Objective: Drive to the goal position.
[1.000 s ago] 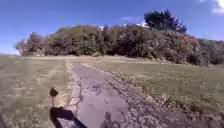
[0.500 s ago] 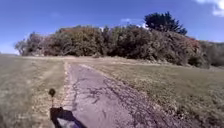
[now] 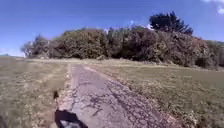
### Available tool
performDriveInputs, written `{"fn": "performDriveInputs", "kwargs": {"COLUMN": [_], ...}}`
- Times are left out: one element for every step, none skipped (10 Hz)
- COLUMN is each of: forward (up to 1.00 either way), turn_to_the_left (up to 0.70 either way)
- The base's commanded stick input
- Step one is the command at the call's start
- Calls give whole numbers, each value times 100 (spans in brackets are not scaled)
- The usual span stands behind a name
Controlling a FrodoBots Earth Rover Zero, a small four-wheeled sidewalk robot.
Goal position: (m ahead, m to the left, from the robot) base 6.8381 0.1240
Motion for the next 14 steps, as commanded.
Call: {"fn": "performDriveInputs", "kwargs": {"forward": [70,70,70,70,70,70,70,70,70,70,70,70,70,70], "turn_to_the_left": [35,35,35,31,15,0,0,0,0,0,0,0,0,0]}}
